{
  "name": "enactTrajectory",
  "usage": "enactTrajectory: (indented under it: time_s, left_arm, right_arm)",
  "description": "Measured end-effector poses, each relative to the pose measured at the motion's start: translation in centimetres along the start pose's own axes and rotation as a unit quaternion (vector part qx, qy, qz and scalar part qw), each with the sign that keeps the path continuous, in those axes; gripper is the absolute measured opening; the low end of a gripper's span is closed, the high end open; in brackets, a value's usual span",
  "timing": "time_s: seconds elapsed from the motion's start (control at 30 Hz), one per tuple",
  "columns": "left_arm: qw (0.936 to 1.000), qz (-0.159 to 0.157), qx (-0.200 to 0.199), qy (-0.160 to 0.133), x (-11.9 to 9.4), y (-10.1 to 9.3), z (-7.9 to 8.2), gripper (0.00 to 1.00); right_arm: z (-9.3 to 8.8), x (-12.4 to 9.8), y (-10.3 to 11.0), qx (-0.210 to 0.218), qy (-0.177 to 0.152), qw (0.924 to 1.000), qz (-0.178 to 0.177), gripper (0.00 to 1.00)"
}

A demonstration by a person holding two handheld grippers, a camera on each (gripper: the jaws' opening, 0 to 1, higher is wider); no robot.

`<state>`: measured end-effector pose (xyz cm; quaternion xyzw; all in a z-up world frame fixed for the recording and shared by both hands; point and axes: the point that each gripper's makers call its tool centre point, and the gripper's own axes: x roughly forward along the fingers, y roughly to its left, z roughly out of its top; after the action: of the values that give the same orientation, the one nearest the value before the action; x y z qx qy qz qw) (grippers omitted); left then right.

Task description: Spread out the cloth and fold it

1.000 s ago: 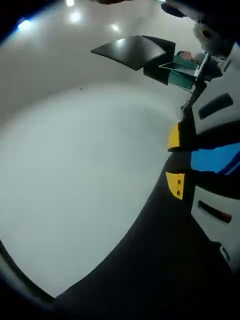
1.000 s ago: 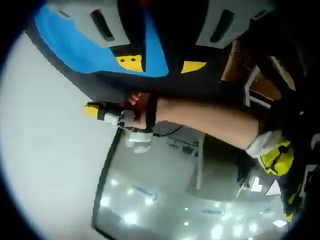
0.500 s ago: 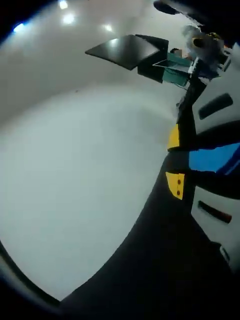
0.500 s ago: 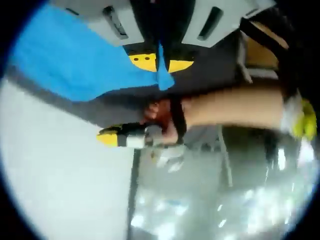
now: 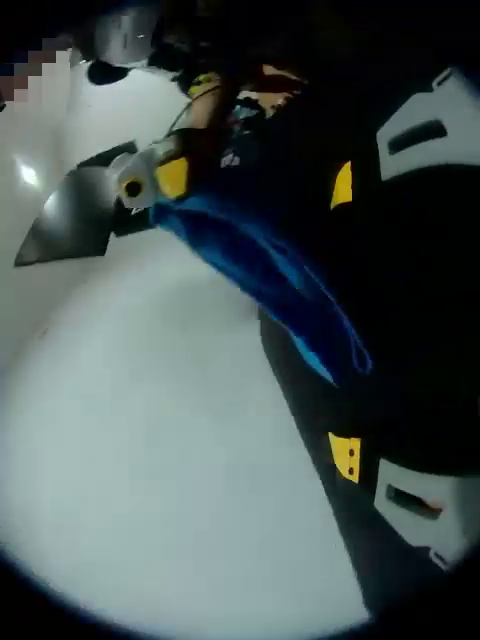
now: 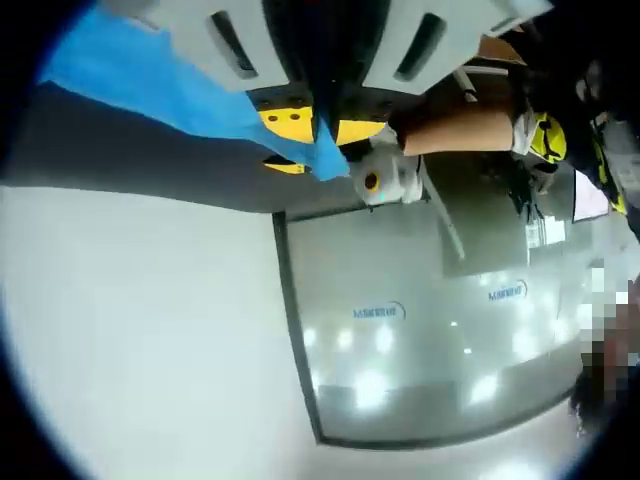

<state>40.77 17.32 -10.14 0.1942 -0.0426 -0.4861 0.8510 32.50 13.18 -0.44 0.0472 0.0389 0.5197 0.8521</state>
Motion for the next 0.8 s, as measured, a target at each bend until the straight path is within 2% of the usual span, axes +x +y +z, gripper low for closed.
enactTrajectory:
  time_s: [0.07, 0.13, 0.2, 0.3, 0.4, 0.43, 0.53, 0.6, 0.7, 0.8]
  left_arm:
    - [0.9987, 0.000, 0.050, 0.009, 1.7, -0.4, 0.1, 0.91]
    - [0.9985, -0.010, 0.054, -0.002, 3.0, -1.2, 0.6, 0.90]
    - [0.9981, -0.018, 0.058, -0.010, 4.0, -1.7, 1.1, 0.85]
    - [0.9970, -0.015, 0.075, -0.009, 5.0, -2.2, 1.2, 0.70]
    - [0.9976, 0.003, 0.068, 0.011, 5.2, -2.0, 0.8, 0.46]
    - [0.9984, 0.010, 0.055, -0.002, 5.1, -1.9, 1.4, 0.33]
    - [0.9989, -0.002, 0.030, -0.036, 4.8, -2.3, 3.5, 0.26]
    - [0.9987, -0.004, 0.025, -0.044, 4.4, -2.1, 4.9, 0.17]
    - [0.9991, -0.006, 0.017, -0.038, 3.6, -1.4, 6.7, 0.07]
    - [0.9991, 0.012, 0.031, -0.026, 2.3, -0.3, 9.5, 0.05]
  right_arm:
    - [0.2, -0.4, 0.2, 0.000, 0.000, 1.0000, 0.003, 0.03]
    - [0.6, -1.2, 0.5, 0.010, -0.006, 0.9999, 0.011, 0.03]
    - [1.0, -2.2, 0.6, 0.015, -0.009, 0.9998, 0.013, 0.03]
    - [2.0, -3.9, 0.5, 0.026, -0.023, 0.9993, 0.013, 0.03]
    - [3.6, -5.9, 0.7, 0.048, -0.050, 0.9973, 0.025, 0.03]
    - [3.9, -6.4, 0.6, 0.052, -0.053, 0.9969, 0.026, 0.03]
    - [5.2, -7.6, 0.3, 0.055, -0.068, 0.9958, 0.027, 0.03]
    - [6.1, -8.3, 0.2, 0.050, -0.077, 0.9954, 0.028, 0.03]
    - [7.9, -9.6, -0.9, 0.024, -0.092, 0.9954, 0.012, 0.03]
    - [9.8, -10.7, -2.1, 0.012, -0.105, 0.9943, -0.004, 0.03]
